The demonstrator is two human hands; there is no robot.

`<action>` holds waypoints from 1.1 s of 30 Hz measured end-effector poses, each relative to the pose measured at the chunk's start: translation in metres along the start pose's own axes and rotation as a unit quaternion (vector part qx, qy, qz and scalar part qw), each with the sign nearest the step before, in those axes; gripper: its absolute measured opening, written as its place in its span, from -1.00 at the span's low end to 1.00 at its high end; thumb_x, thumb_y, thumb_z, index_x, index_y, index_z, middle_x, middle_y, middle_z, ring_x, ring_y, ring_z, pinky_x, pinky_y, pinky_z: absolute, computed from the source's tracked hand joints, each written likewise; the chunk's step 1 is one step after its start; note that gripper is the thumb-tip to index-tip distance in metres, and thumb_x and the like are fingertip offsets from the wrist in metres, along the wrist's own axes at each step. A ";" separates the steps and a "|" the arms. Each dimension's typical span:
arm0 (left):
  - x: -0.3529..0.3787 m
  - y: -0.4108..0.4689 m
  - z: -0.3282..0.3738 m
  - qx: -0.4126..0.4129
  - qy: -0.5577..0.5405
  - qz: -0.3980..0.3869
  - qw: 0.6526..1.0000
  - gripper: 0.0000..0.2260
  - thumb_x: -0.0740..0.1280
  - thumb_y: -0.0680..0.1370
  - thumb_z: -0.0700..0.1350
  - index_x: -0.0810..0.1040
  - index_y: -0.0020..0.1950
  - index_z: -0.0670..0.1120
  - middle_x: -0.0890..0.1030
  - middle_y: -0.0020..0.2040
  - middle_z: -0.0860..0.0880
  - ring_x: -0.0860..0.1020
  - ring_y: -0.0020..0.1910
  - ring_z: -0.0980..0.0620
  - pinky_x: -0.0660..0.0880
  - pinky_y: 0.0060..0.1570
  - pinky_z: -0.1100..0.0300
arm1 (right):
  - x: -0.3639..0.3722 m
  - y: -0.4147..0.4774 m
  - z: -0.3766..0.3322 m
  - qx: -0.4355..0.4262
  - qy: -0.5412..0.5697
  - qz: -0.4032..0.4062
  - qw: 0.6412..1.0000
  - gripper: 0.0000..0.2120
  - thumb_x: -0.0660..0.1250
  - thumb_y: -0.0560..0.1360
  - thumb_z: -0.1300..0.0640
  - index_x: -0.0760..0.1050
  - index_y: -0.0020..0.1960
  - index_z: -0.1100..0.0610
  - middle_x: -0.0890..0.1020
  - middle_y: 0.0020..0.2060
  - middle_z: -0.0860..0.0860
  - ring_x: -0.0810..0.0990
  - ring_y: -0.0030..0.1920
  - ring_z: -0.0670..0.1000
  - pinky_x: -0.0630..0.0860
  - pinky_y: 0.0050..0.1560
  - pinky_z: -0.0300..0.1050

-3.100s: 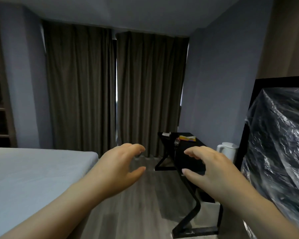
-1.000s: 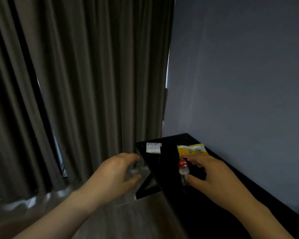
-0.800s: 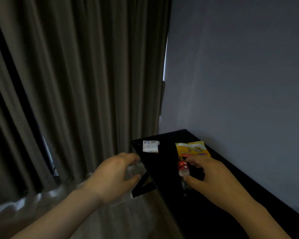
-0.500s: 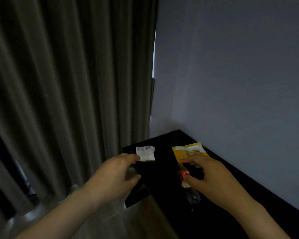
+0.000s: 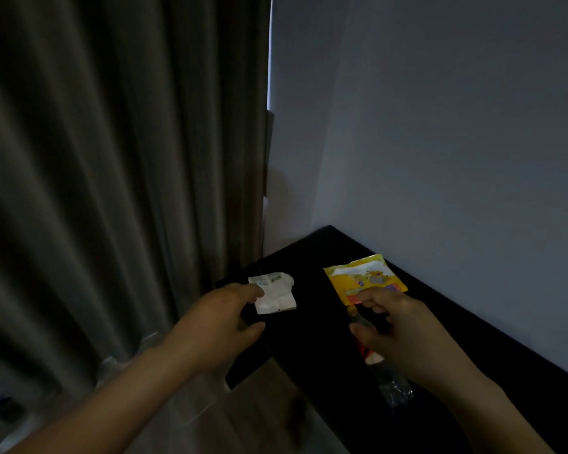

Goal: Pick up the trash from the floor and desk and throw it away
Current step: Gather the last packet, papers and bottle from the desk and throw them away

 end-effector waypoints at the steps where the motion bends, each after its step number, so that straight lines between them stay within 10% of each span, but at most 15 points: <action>1: 0.002 0.011 -0.007 0.001 -0.004 -0.002 1.000 -0.54 0.38 0.48 0.05 0.43 0.35 0.02 0.53 0.23 0.04 0.51 0.18 0.11 0.43 0.18 0.24 | 0.002 0.010 0.003 0.010 0.011 -0.001 1.000 -0.62 0.45 0.41 0.01 0.51 0.21 -0.03 0.55 0.00 -0.18 0.54 0.05 -0.16 0.58 0.00 -0.16; 25: 0.082 0.271 -0.100 0.014 -0.071 -0.106 0.992 -0.56 0.38 0.51 -0.04 0.44 0.36 -0.09 0.53 0.21 -0.02 0.49 0.14 0.10 0.40 0.13 0.32 | 0.058 0.225 0.143 0.113 0.040 -0.008 0.993 -0.55 0.48 0.38 -0.06 0.50 0.23 -0.04 0.56 0.03 -0.20 0.51 -0.04 -0.25 0.35 -0.20 -0.54; 33: 0.148 0.314 -0.142 0.017 -0.114 -0.221 0.968 -0.63 0.37 0.52 -0.08 0.46 0.32 -0.07 0.53 0.17 -0.01 0.52 0.15 0.01 0.42 0.07 0.29 | 0.089 0.226 0.158 0.194 0.046 -0.035 0.979 -0.56 0.43 0.41 -0.09 0.47 0.26 -0.04 0.57 0.07 -0.12 0.61 -0.10 -0.18 0.58 -0.01 -0.17</action>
Point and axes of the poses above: each hand's wrist, its own y-axis towards the middle knuckle, its own x-axis out of the palm, z = x × y, the point moved 7 cm from there along y, towards the middle knuckle
